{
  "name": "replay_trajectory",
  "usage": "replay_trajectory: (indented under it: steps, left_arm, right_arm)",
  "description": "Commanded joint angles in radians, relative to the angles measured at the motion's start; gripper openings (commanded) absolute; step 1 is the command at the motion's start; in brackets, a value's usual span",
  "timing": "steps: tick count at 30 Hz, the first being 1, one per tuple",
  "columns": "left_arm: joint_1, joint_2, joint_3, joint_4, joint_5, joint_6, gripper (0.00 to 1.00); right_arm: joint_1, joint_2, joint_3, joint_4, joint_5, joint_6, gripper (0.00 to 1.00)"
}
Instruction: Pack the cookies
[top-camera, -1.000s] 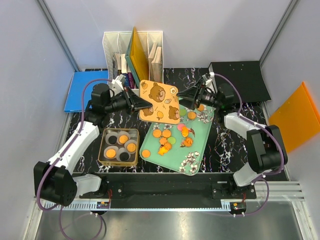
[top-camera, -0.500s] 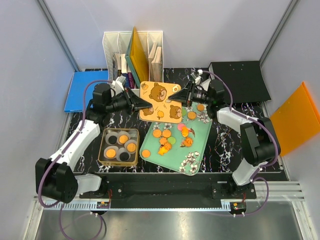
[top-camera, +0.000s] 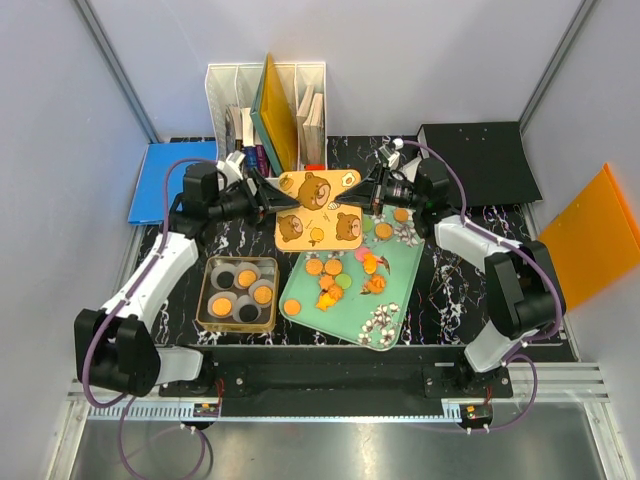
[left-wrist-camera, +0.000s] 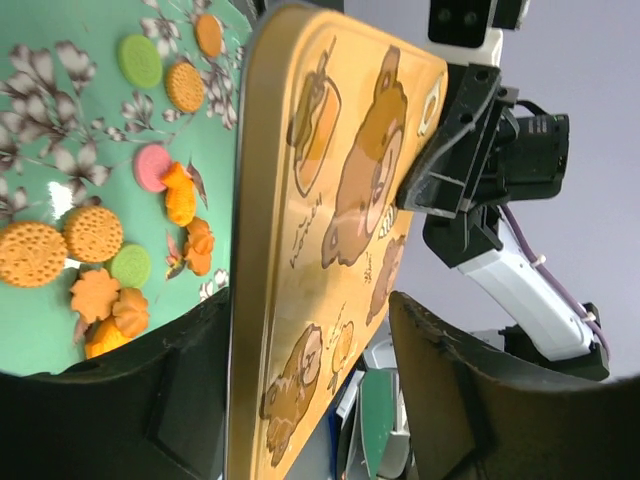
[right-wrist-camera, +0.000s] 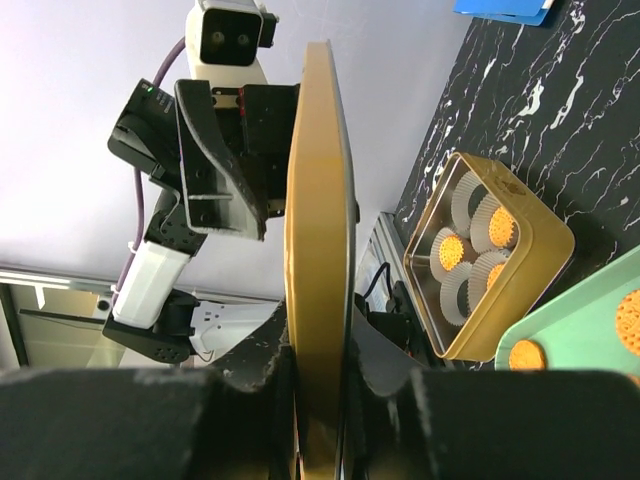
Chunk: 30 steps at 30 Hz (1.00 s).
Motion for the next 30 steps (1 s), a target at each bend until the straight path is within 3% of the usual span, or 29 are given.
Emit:
replay_trajectory:
  steps: [1, 4, 9, 13, 20, 24, 30]
  left_arm:
    - [0.04, 0.004, 0.046, -0.031, -0.006, 0.05, 0.66]
    - [0.091, -0.011, 0.052, -0.119, -0.015, 0.111, 0.67]
    - [0.177, -0.111, -0.014, -0.246, -0.148, 0.158, 0.67]
    - [0.212, -0.14, -0.062, -0.323, -0.235, 0.139, 0.65]
    - [0.244, -0.183, -0.002, -0.734, -0.764, 0.158, 0.58]
    - [0.252, -0.232, -0.014, -0.82, -0.907, 0.109, 0.53]
    - [0.269, -0.276, -0.026, -0.914, -1.05, 0.069, 0.47]
  right_arm:
    - [0.008, -0.059, 0.032, 0.009, -0.019, -0.013, 0.14]
    - [0.008, -0.067, 0.044, 0.02, -0.022, 0.007, 0.13]
    - [0.008, -0.073, 0.048, 0.061, -0.026, 0.044, 0.11]
    - [0.008, -0.059, 0.03, 0.117, -0.025, 0.096, 0.03]
    - [0.076, 0.008, 0.019, 0.189, -0.031, 0.139, 0.0]
    - [0.159, 0.065, 0.039, 0.216, -0.037, 0.15, 0.0]
    - [0.211, 0.179, 0.044, 0.385, -0.039, 0.269, 0.0]
